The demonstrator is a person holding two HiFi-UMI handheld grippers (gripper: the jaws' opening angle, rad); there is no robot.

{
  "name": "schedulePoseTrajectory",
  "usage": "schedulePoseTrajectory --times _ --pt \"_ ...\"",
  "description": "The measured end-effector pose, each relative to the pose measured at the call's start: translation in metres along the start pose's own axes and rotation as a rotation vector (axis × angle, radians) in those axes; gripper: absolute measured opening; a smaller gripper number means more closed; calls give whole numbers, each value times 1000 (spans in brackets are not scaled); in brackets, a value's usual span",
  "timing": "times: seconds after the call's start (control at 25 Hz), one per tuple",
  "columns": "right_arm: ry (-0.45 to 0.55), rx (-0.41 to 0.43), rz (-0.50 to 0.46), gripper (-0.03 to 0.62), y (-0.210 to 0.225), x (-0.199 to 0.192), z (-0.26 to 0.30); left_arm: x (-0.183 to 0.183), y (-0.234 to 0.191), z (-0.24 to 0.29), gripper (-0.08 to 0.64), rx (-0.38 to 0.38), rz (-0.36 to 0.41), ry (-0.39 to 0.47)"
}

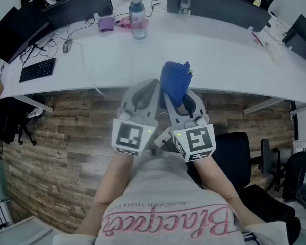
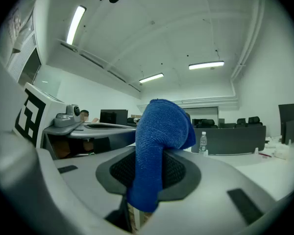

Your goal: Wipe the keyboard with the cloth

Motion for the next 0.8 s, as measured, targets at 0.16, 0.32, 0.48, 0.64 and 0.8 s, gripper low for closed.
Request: schedulePoseTrajectory --times 0.16,0.32,0.48,0.64,0.8 --pt "-1 1 3 97 -2 -1 -2 -2 1 -2 6 -4 19 -8" --pt "-1 5 10 97 -1 0 -1 -2 1 -2 6 1 17 -8" --pt "1 7 13 97 0 -1 -2 -2 1 -2 6 8 17 -7" --pt "1 16 11 97 0 -1 -2 -1 2 -2 6 13 14 -8" --pt "7 26 11 97 2 -2 -2 -2 3 -1 6 21 26 -13"
Point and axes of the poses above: the fingertips, and each gripper's own axes: z forward along the fingers, y to its right, x out of its top, the point moved 3 cm from there along -z, backward along the fingers, and after that the axes turned 9 degrees about -y, right-handed, at the moved point
